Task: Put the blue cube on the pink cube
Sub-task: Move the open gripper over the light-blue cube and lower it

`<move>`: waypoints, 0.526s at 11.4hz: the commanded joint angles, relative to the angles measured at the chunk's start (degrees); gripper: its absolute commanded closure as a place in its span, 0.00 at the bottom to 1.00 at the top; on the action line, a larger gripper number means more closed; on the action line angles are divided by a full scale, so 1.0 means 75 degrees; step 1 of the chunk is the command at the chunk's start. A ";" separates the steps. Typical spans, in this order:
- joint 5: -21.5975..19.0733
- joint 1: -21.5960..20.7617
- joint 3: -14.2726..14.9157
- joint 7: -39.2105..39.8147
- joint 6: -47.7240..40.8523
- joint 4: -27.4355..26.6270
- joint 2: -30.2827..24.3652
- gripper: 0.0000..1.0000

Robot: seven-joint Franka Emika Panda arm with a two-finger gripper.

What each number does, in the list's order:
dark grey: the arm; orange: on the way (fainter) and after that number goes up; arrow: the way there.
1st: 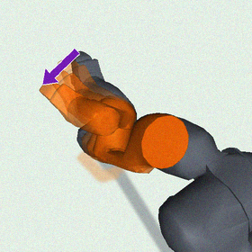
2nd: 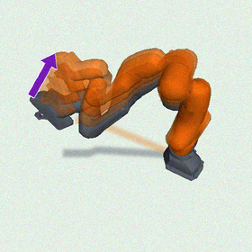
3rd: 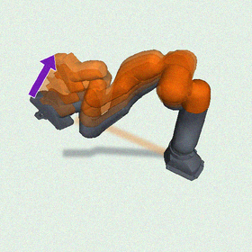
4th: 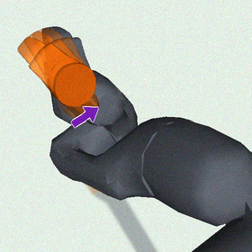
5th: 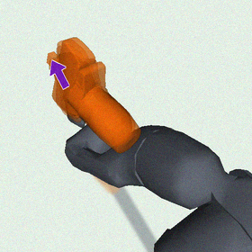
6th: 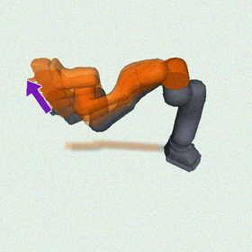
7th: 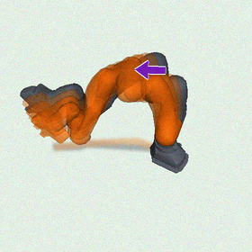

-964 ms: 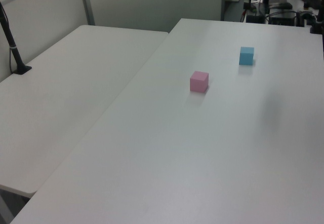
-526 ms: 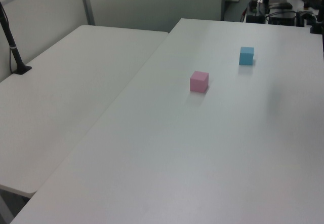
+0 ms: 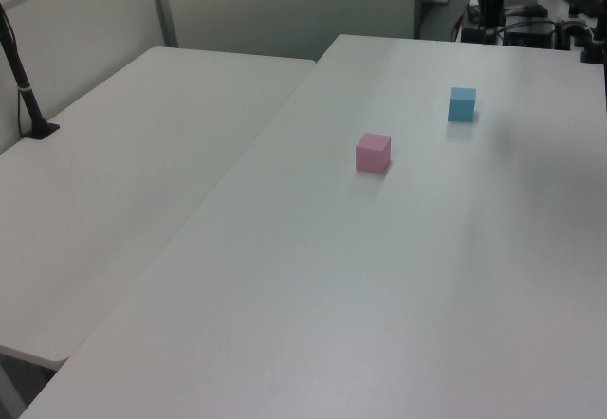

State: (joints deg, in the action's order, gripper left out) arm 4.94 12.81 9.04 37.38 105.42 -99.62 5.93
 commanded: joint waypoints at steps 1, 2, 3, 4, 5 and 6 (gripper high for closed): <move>-0.0025 0.0248 -0.0010 0.0090 0.1831 -0.1130 0.0251 0.00; -0.0037 0.0307 -0.0010 0.0078 0.1927 -0.1131 0.0520 0.00; -0.0037 0.0330 -0.0010 0.0090 0.2276 -0.1143 0.0859 0.00; -0.0037 0.0354 -0.0010 0.0009 0.2744 -0.1166 0.1117 0.00; -0.0107 0.0447 -0.0010 -0.0050 0.3166 -0.1166 0.1329 0.00; -0.0189 0.0506 -0.0010 -0.0178 0.3530 -0.1166 0.1517 0.00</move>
State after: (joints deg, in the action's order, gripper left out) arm 4.81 15.52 9.04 37.26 126.05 -107.84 14.79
